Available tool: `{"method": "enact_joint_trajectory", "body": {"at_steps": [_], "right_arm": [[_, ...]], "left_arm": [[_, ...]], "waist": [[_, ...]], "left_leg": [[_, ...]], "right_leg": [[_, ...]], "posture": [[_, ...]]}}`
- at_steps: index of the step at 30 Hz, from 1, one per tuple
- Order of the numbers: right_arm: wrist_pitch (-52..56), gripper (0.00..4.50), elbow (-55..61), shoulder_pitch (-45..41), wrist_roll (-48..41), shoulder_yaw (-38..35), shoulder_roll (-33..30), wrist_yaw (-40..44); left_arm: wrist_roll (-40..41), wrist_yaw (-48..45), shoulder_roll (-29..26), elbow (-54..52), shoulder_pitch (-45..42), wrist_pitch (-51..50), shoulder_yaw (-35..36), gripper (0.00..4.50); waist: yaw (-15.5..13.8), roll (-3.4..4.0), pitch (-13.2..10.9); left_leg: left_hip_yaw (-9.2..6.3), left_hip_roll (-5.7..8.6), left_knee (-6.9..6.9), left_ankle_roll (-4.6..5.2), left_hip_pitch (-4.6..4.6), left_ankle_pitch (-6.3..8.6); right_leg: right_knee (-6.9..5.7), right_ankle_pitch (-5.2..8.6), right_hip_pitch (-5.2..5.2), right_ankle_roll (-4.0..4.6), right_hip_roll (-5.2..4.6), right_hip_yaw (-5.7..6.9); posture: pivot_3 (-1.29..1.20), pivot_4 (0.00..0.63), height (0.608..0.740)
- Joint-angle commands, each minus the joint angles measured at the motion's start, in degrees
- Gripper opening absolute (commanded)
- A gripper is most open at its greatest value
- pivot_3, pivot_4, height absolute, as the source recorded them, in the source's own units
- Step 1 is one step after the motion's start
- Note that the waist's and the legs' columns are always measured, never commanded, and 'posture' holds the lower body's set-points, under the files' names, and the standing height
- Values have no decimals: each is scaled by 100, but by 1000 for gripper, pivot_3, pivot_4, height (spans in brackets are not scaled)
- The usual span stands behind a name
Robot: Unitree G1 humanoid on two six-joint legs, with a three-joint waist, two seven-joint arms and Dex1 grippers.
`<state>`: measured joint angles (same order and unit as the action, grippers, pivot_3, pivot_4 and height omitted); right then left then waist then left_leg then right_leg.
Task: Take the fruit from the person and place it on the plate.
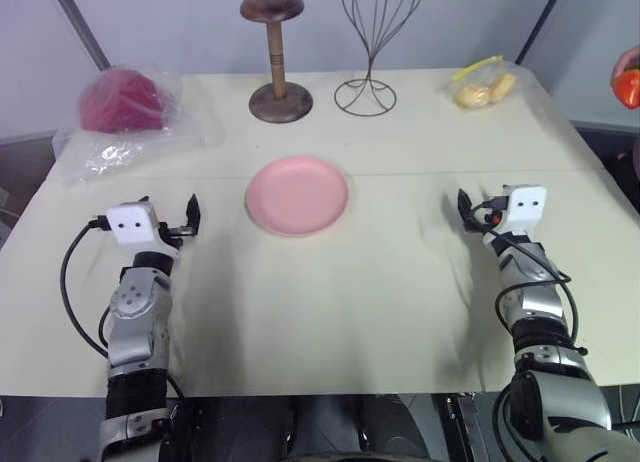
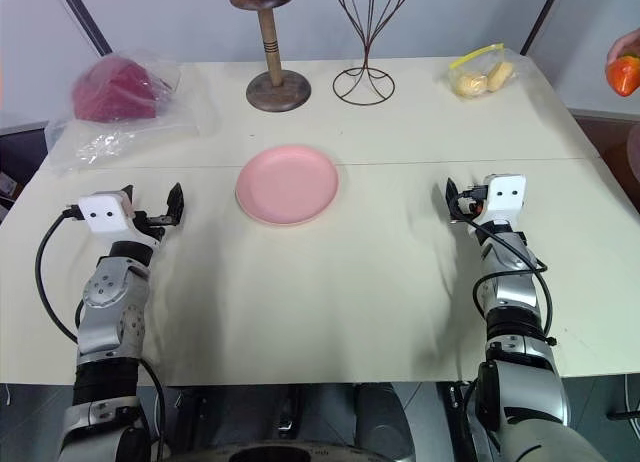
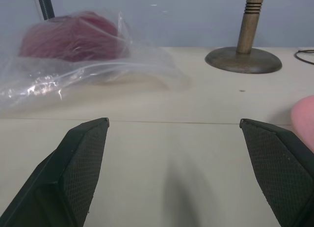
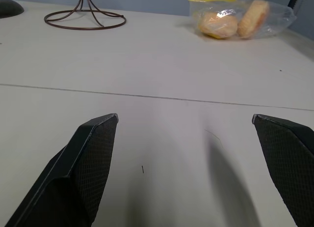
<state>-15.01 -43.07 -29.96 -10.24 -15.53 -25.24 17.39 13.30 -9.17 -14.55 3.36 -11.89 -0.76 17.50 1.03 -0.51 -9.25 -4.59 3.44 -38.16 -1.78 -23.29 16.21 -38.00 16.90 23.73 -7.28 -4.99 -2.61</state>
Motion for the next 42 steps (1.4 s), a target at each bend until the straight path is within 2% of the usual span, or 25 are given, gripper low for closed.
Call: {"method": "enact_joint_trajectory", "body": {"at_steps": [1,27,34,42], "right_arm": [[-57,4500,122,-144,-3,-7,-2,-2],[-110,4500,422,-204,-290,-124,62,238],[294,4500,1146,118,-599,11,146,869],[336,4500,1201,114,-489,-40,146,710]], "left_arm": [[111,-32,-52,-169,-47,43,84,4466],[120,-116,-104,-147,48,-12,32,4466],[272,-582,-184,-379,224,-183,-118,4466],[247,-600,-215,-340,163,-194,-108,4466]], "waist": [[0,0,0],[3,0,0],[1,0,0],[-4,1,1]], "left_leg": [[0,0,0,0,0,0],[0,0,0,0,0,0],[-1,-1,0,0,0,0],[-1,0,-1,0,1,0]], "right_leg": [[0,0,0,0,0,0],[0,0,0,0,0,0],[-1,0,0,0,0,0],[-2,0,0,0,0,0]], "posture": [[0,150,740],[0,150,740],[0,150,740],[0,150,740]]}}
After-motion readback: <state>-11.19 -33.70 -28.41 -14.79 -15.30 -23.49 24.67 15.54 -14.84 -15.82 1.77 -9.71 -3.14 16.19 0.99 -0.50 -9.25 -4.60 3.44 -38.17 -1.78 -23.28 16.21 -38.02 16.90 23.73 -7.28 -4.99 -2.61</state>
